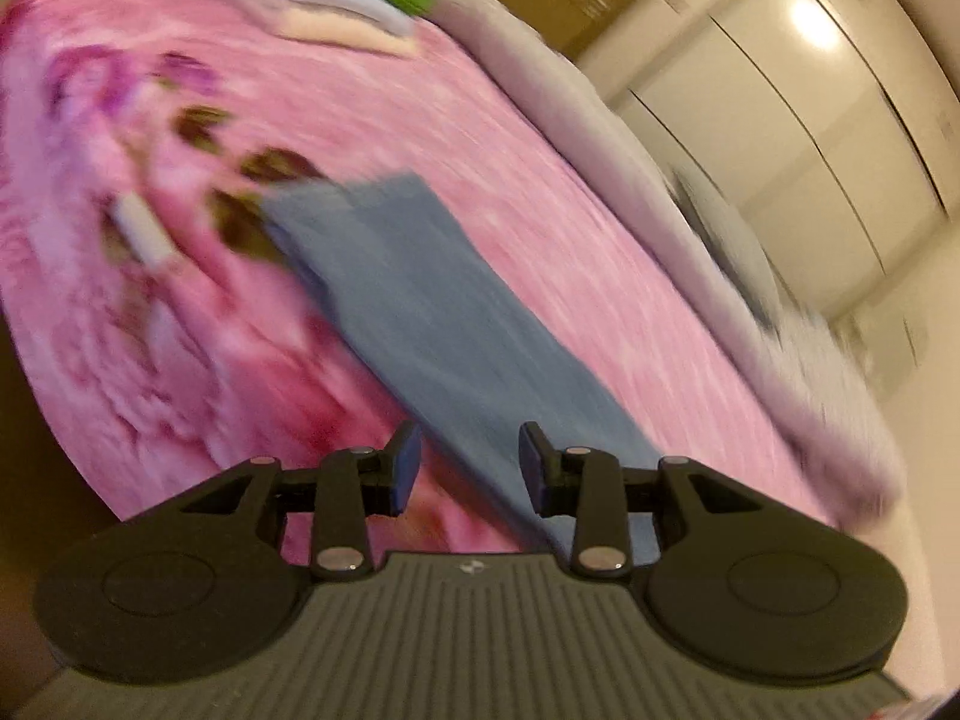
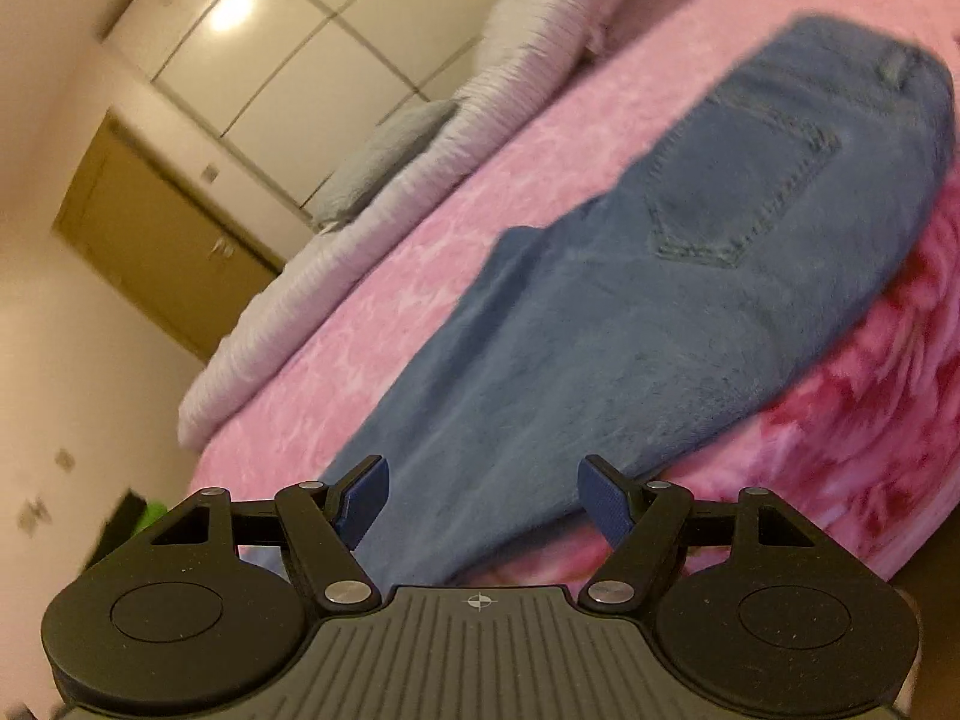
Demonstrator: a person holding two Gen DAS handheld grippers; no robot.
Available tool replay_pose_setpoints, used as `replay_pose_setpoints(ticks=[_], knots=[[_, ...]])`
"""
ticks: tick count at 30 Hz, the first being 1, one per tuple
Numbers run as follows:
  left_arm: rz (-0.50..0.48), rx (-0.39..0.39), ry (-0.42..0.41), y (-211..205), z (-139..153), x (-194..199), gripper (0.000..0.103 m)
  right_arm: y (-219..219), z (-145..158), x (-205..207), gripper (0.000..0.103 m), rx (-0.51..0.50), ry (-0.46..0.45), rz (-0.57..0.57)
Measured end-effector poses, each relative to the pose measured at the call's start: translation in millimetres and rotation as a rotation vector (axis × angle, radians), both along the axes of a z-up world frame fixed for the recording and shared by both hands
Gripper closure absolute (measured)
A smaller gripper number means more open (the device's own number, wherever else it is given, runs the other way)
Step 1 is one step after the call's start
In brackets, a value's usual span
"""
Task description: Fold clothes
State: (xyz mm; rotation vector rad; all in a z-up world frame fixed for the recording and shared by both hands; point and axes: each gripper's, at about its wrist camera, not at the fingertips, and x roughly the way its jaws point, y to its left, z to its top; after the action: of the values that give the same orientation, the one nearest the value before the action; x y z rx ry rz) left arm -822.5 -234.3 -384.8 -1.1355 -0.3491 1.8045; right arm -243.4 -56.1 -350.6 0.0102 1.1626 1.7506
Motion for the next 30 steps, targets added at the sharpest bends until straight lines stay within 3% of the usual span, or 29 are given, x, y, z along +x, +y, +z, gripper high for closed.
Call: replay_pose_setpoints(ticks=[3,7,10,18,26,29,30], knots=[[0.112,0.034,-0.07,-1.3,-11.4,-32.2,0.073,15.3,-8.4,7.0,0.03,-0.042,0.02,-0.032],[0.181,0.032,-0.213,3.9,-34.1,-56.6,0.073,29.7,-11.3,9.3,0.03,-0.06,-0.002,-0.051],[0.207,0.053,-0.239,6.9,-43.7,-62.0,0.073,36.7,-11.8,7.8,0.03,-0.062,-0.015,-0.052],[0.224,0.067,-0.192,21.5,-39.9,-60.5,0.07,46.6,-17.7,-3.7,0.03,-0.054,-0.058,-0.044],[0.183,0.027,-0.017,40.4,-26.4,-42.6,0.07,51.0,-20.7,-2.7,0.03,-0.045,-0.062,-0.042],[0.165,0.016,0.056,47.2,-21.4,-36.6,0.099,53.2,-21.0,-2.1,0.03,-0.043,-0.065,-0.043],[0.159,0.012,0.08,49.5,-19.7,-34.6,0.099,53.4,-20.4,-1.7,0.03,-0.042,-0.072,-0.044]])
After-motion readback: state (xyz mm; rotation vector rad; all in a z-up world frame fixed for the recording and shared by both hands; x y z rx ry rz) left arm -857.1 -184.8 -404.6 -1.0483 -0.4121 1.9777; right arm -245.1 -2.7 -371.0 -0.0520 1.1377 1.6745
